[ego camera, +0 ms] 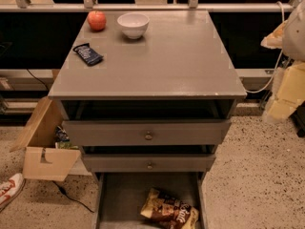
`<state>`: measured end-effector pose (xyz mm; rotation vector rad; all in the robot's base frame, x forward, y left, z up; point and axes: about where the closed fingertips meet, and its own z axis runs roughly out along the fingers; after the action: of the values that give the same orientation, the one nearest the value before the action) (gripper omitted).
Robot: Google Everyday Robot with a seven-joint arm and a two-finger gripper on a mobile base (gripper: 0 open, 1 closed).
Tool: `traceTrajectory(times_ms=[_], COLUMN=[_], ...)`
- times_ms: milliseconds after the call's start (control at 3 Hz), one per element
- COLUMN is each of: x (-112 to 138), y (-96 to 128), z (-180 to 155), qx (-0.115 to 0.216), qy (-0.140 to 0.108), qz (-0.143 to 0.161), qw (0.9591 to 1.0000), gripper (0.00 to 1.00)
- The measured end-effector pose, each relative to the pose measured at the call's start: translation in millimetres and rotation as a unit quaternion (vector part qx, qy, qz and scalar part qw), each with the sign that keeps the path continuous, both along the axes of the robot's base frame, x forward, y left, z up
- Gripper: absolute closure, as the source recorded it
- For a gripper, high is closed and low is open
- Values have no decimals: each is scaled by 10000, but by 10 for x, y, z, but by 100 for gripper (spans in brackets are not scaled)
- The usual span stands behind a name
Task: Pick brown chip bag from bottom drawer and place on counter
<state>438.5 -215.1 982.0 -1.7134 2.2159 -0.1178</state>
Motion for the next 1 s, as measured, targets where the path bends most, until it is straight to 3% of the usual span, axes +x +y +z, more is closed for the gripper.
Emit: traceTrajectory(times_ms=[667, 1000], x=[-28, -57], y=[-21, 102], z=[-3, -450], qx=[94, 609], qy=[-28, 252], qz=[-41, -152], qw=[9999, 9977], gripper=[0, 0])
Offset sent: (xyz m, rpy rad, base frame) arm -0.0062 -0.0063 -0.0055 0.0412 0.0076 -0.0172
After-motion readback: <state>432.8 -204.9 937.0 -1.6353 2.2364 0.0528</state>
